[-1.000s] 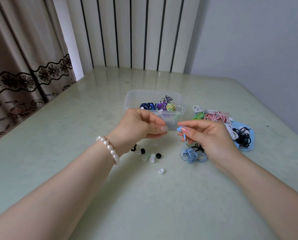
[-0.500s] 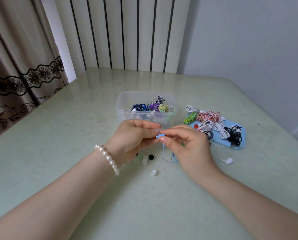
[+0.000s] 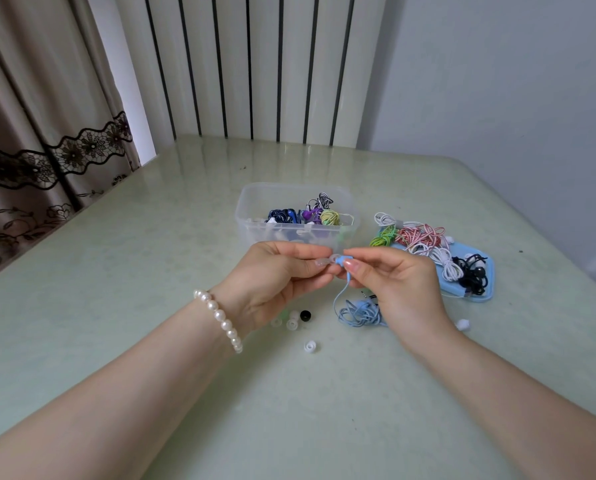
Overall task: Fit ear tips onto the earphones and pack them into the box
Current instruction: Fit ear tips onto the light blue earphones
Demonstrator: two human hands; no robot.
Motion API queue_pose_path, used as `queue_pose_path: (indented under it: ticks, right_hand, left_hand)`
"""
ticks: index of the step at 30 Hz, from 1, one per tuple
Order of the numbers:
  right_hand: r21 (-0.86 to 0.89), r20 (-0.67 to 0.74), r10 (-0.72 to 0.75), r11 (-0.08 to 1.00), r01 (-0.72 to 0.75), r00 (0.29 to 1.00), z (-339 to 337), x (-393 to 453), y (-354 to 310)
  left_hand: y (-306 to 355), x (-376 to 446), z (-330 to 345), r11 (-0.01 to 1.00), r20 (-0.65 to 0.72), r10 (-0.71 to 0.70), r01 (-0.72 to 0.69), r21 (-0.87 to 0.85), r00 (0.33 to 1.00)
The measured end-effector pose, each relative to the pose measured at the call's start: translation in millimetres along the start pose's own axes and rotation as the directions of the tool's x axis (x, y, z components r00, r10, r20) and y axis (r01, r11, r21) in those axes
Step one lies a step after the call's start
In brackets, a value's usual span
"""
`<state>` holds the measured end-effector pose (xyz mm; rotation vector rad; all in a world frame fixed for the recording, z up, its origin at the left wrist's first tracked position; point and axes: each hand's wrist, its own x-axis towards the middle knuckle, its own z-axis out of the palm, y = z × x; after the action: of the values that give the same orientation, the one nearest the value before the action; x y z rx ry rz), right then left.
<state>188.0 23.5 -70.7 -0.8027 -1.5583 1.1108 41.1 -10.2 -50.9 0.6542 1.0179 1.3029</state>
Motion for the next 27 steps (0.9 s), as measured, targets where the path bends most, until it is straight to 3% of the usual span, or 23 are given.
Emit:
queue_pose_path:
  ticks: [17,27]
  right_hand:
    - [0.052,-0.006,0.049,0.997,-0.048,0.999,0.0,0.0,-0.2]
    - [0.051,-0.021,0.069,0.996,-0.068,0.997,2.0,-1.6,-0.8]
  left_hand:
    - [-5.6,-2.4,2.8,0.97,-0.058,0.169,-0.155,0.189,0.984]
    - [-7.2,-2.2,2.6,0.956,-0.055,0.198,-0.181,0.23,0.979]
